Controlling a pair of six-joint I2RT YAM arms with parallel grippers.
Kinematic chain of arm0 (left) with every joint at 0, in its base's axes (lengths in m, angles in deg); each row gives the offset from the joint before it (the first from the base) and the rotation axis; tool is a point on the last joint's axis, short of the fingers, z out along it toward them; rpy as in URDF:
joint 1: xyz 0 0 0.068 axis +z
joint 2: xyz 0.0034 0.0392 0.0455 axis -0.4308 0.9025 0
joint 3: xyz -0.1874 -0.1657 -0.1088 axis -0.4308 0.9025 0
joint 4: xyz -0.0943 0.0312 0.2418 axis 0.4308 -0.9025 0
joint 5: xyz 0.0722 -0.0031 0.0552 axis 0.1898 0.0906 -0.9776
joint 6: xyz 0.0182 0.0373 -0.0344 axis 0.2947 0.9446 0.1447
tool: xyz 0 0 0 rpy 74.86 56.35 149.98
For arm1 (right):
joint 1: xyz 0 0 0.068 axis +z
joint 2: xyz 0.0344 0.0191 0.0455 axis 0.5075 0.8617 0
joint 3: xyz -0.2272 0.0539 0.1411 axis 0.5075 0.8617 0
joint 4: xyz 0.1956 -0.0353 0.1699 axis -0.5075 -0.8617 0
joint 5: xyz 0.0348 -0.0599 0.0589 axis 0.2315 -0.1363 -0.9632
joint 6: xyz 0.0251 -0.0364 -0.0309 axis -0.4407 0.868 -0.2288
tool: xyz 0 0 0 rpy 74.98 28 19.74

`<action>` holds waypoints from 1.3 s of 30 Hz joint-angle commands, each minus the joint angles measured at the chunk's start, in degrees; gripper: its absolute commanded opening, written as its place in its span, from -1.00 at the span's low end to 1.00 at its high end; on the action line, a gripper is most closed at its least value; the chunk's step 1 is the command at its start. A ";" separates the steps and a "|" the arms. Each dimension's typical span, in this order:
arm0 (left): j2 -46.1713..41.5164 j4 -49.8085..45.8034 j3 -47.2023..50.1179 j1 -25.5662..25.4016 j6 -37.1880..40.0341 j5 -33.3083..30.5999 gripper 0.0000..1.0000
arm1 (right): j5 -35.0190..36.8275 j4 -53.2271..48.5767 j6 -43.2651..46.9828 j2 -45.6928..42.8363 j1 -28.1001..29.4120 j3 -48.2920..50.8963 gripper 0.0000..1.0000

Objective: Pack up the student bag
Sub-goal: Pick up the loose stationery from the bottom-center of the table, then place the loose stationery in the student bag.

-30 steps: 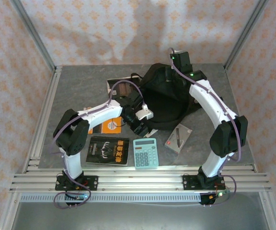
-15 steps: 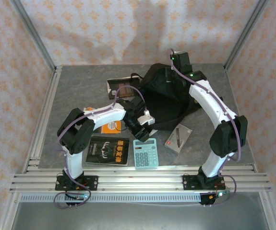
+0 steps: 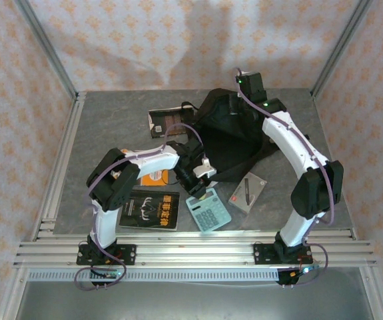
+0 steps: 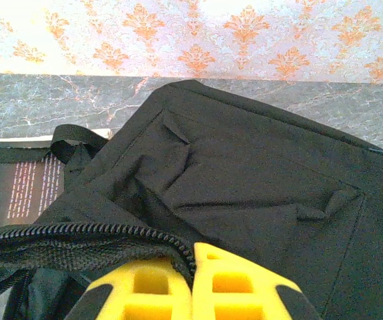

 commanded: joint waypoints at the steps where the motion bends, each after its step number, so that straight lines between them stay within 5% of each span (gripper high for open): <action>1: -0.37 -1.25 0.09 -0.47 0.39 -5.62 -0.79 | 0.02 1.55 -0.91 -1.59 -0.43 0.79 -1.00; 6: -3.54 -1.03 -0.23 0.95 -1.33 -6.86 -1.00 | 0.74 1.90 -1.06 -2.28 -0.43 0.83 -1.00; 15: -15.10 -0.54 2.65 5.20 -10.29 -9.69 -1.00 | 5.67 1.54 -3.95 -2.98 -0.52 -1.30 -1.00; 27: -42.42 -0.31 11.33 6.49 -36.63 -19.05 -1.00 | 10.17 -0.36 -10.92 -4.64 -0.13 -7.82 -1.00; 34: -49.38 -7.69 3.07 7.32 -49.07 -21.74 -1.00 | 15.16 -5.15 -23.04 -1.25 0.32 -16.16 -1.00; 39: -48.76 -9.24 -7.41 7.36 -53.83 -29.39 -1.00 | 18.35 -10.98 -28.13 3.06 2.64 -23.36 -1.00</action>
